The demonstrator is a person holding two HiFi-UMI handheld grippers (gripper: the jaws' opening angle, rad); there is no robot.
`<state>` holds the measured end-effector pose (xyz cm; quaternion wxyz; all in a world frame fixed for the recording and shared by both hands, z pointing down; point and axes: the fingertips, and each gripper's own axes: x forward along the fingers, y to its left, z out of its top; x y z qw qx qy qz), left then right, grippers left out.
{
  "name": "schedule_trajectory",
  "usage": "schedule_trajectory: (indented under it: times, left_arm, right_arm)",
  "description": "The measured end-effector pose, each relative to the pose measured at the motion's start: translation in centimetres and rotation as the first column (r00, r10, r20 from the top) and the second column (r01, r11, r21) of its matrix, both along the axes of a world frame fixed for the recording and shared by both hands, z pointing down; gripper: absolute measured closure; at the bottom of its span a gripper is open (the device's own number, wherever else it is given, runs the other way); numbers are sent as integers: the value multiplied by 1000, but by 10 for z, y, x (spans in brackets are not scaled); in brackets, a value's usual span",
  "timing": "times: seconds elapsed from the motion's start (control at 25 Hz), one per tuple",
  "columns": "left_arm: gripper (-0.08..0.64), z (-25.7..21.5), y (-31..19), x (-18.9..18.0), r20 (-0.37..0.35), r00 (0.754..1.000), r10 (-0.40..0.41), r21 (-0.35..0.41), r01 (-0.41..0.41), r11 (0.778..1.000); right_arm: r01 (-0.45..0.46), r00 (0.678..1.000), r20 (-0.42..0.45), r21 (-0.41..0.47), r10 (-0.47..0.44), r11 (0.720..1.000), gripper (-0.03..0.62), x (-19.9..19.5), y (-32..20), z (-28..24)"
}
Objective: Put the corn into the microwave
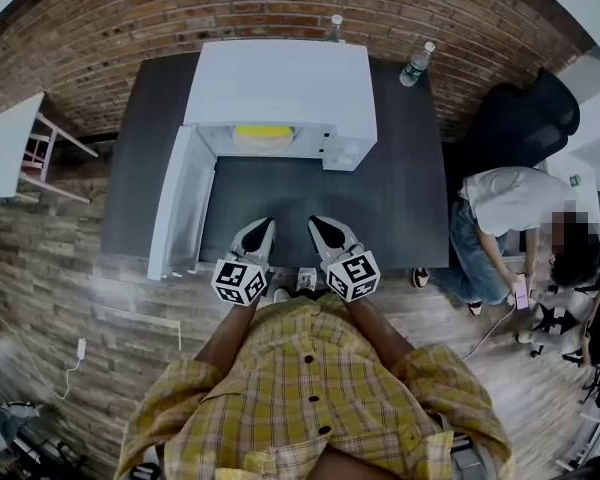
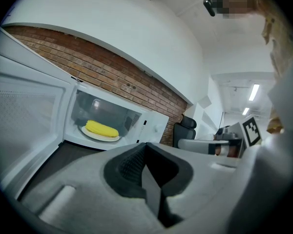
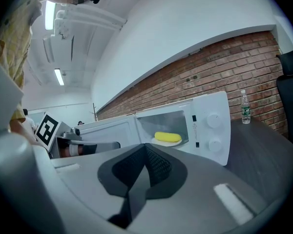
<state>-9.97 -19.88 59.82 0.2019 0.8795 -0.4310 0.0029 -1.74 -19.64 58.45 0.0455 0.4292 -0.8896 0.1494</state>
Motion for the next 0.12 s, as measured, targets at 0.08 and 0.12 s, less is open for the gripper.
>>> schedule_trajectory:
  times: [0.08,0.12]
  left_arm:
    - [561,0,0,-1,8,1000,1,5,-1,1000]
    - [561,0,0,-1,12,1000,2,7,-2,1000]
  right_arm:
    - [1,1000,-1,-1,-1,1000,589,-1,-1,0]
    - [2,1000,-1,-1,-2,1000,589,-2,-1,0]
